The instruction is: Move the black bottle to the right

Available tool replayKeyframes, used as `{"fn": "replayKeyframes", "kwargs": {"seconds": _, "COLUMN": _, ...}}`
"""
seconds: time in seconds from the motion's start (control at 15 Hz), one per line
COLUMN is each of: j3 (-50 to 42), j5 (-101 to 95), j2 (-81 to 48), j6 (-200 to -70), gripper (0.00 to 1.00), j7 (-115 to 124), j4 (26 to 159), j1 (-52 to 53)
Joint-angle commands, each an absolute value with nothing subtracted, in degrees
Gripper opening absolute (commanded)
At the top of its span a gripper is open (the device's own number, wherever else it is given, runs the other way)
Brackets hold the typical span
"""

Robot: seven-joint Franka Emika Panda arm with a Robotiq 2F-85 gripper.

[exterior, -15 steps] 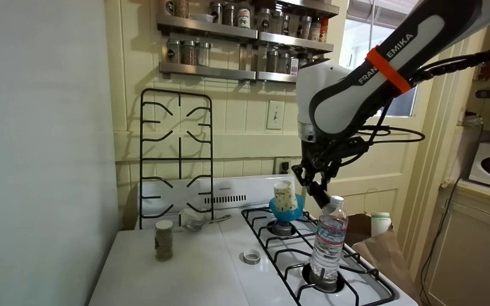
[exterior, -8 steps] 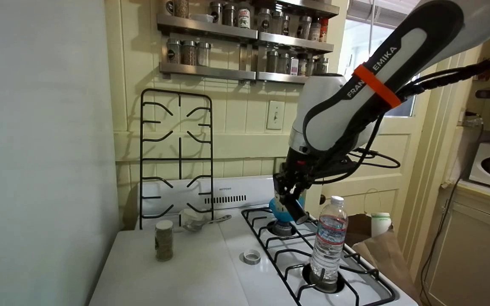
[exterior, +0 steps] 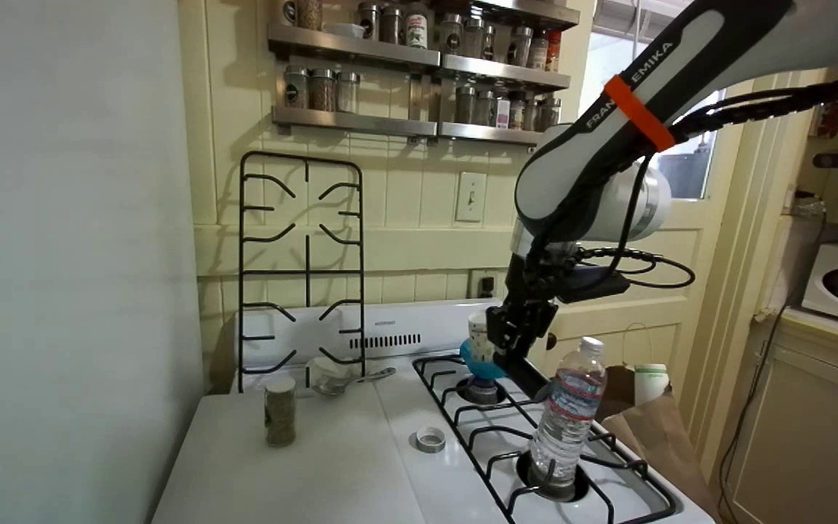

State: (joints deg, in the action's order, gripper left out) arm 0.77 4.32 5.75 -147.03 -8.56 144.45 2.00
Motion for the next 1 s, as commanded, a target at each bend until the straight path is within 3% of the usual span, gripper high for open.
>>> {"fn": "replayKeyframes", "kwargs": {"seconds": 0.0, "j3": -1.1, "j5": 2.3, "j2": 6.2, "j6": -138.2, "gripper": 0.19, "j7": -7.6, "j4": 141.6, "j1": -0.1}}
{"fn": "replayKeyframes", "kwargs": {"seconds": 0.27, "j3": -1.0, "j5": 0.5, "j2": 3.8, "j6": -140.9, "gripper": 0.19, "j7": 0.6, "j4": 140.0, "j1": -1.2}}
{"fn": "replayKeyframes", "kwargs": {"seconds": 0.53, "j3": -0.7, "j5": -14.6, "j2": 2.7, "j6": -146.2, "gripper": 0.19, "j7": 11.1, "j4": 139.8, "j1": -2.7}}
{"fn": "replayKeyframes", "kwargs": {"seconds": 0.93, "j3": -0.1, "j5": -11.6, "j2": 1.9, "j6": -145.8, "gripper": 0.19, "j7": 1.7, "j4": 140.6, "j1": -0.6}}
